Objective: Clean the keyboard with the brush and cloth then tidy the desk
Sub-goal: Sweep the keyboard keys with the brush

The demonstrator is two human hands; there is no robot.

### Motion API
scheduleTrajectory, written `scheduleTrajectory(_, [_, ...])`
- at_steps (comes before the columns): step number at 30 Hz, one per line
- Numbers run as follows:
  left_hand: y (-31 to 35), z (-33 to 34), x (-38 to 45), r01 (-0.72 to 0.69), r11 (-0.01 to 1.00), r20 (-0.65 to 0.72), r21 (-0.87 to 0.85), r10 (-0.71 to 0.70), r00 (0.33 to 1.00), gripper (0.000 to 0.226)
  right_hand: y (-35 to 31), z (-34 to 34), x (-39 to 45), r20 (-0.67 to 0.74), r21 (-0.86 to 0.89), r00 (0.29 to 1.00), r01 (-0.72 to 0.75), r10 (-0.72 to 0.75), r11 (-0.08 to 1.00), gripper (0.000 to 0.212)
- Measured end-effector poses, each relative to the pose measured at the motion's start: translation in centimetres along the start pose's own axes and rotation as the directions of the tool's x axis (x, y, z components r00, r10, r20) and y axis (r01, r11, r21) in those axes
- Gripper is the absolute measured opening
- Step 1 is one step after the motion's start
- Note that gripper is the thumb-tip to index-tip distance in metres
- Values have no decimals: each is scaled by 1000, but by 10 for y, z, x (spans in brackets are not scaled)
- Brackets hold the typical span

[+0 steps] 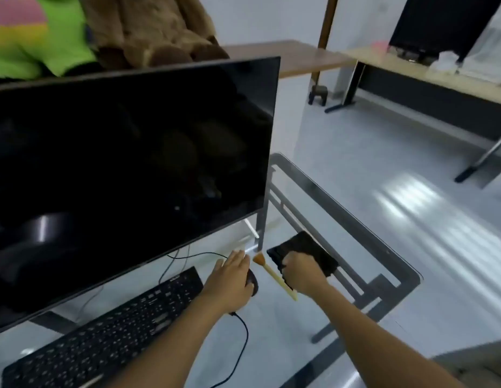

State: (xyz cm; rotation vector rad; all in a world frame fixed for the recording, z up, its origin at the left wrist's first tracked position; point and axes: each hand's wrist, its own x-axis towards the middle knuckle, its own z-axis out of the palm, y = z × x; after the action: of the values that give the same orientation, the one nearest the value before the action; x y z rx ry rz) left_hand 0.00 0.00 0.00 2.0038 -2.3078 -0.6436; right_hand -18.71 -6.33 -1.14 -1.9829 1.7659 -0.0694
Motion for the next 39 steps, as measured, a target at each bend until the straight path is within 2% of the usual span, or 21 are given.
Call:
scheduleTrajectory(1, [1,9,6,5,1000,28,30,-5,1000,66,6,12,1,44,-31,998,-51,52,998,15])
scheduleTrajectory(3, [0,26,14,16,999,51,42,-18,999,66,17,32,2,35,-29,993,-114,115,993,14])
scheduleTrajectory(7, [-4,47,21,-14,995,95,101,4,995,65,25,52,1,2,-63,995,-104,105,993,2])
scheduleTrajectory(11, [-5,53,21,-9,995,89,102,0,996,67,30,55,8,4,-98,989,-144,145,985,15])
scheduleTrajectory(14, [-7,49,16,-1,999,44,50,-1,999,67,28,48,13,-1,18,971,-241,241,970,8])
scheduleTrajectory(16, [-19,39,4,21,1000,-7,22,-20,1000,67,14,39,15,-5,133,970,-240,243,962,6])
scheduleTrajectory(19, [-45,22,-21,92,995,-85,-47,-96,992,67,-19,17,12,-88,256,986,-118,145,959,16])
scheduleTrajectory(21, [-69,10,-50,160,979,-144,-123,-177,974,67,-52,7,4,-146,345,987,-14,69,938,15])
scheduleTrajectory(24, [-112,7,-100,257,941,-214,-218,-303,928,66,-110,6,-13,-138,487,990,96,-33,868,9])
scheduleTrajectory(27, [-152,16,-151,378,879,-222,-292,-447,867,68,-169,25,-32,-106,645,989,150,-107,749,9])
scheduleTrajectory(31, [-193,35,-216,486,806,-211,-339,-568,796,70,-232,68,-57,-37,650,958,239,-284,721,9])
scheduleTrajectory(35, [-219,55,-263,539,752,-227,-379,-640,734,78,-273,106,-84,14,535,892,375,-452,757,6])
scheduleTrajectory(39, [-232,74,-287,554,701,-288,-450,-701,653,98,-295,137,-102,127,513,844,394,-521,763,7])
